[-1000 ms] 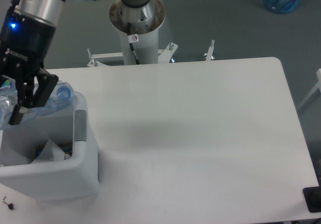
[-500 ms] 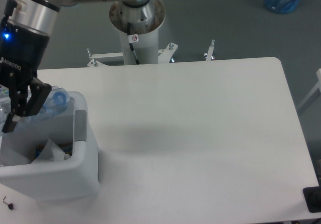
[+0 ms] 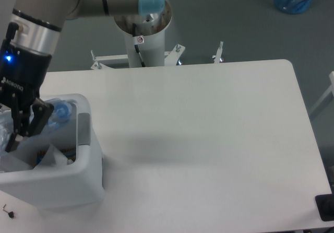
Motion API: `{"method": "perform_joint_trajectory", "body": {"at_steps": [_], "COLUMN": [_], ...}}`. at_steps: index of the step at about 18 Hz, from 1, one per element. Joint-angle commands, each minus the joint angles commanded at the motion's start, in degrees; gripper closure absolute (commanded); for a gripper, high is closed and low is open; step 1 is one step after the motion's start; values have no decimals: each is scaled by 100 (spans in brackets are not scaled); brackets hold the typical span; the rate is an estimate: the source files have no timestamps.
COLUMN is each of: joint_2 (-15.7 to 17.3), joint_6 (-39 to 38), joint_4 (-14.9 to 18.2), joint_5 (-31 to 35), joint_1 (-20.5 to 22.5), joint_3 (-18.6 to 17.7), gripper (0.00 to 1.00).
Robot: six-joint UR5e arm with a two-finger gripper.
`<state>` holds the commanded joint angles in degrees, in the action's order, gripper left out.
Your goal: Place the trash in the trash can
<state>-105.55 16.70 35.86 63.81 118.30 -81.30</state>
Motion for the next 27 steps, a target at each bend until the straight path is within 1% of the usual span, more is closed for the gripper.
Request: {"method": "perform_joint_trajectory", "body": {"at_steps": [2, 3, 4, 6, 7, 9, 10, 13, 15, 21, 23, 25, 27], "joint_2": [-62, -88, -106, -176, -194, -238, -238, -211, -203, -150, -62, -18, -1], "joint_6": [26, 44, 53, 53, 53, 62, 62, 35, -9, -18, -18, -9, 87], "joint_4": [-9, 0, 0, 0, 0, 0, 0, 9, 17, 61, 62, 79, 114], "joint_5": [0, 0, 0, 9, 9, 9, 9, 17, 210, 1369, 1721, 2037, 2310], "joint_1": [0, 0, 0, 0, 0, 0, 0, 52, 236, 764, 1001, 1116, 1248], "joint_3": [9, 0, -9, -9, -9, 9, 0, -9, -9, -79, -79, -88, -219], "gripper": [39, 36, 29, 28, 25, 5, 0, 0, 0, 0, 0, 0, 0]}}
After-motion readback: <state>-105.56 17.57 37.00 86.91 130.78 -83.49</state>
